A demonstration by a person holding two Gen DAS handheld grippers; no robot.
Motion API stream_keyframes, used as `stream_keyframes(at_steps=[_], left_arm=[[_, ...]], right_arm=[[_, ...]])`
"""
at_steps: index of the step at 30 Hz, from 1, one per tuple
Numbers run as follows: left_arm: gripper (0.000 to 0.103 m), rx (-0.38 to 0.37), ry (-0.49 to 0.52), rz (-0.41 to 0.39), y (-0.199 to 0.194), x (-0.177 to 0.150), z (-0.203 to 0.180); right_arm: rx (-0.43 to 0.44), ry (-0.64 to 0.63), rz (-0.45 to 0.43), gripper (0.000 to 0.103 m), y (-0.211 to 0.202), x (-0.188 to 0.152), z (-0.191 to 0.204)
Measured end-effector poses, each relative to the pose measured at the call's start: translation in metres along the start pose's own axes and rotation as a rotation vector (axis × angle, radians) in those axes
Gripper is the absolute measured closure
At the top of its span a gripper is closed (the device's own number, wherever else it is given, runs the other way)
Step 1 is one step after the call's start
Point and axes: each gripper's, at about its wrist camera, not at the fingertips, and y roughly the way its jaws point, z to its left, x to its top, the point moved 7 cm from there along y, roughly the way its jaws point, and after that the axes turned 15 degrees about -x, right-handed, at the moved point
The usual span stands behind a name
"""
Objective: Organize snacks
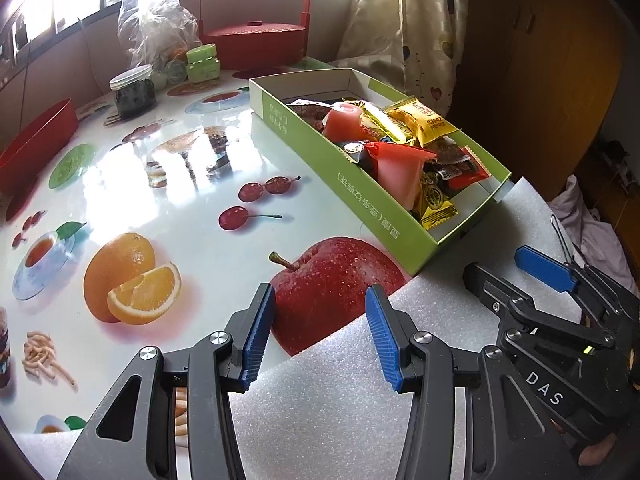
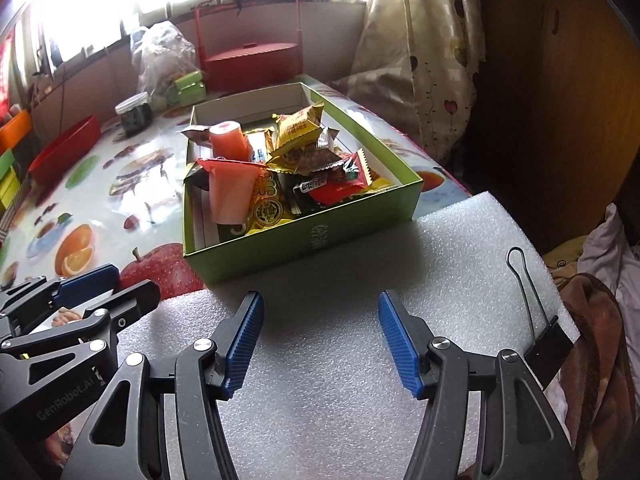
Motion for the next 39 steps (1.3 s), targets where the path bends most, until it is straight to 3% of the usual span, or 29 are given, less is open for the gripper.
stream_keyframes(at_steps=[39], left_arm=[[0.055,0.003,0.001,-0.016,-0.0016,-0.0005,0.0005]], right_arm=[[-0.004,0.012,-0.011,0.042,-0.0003,0.0024,-0.0035]])
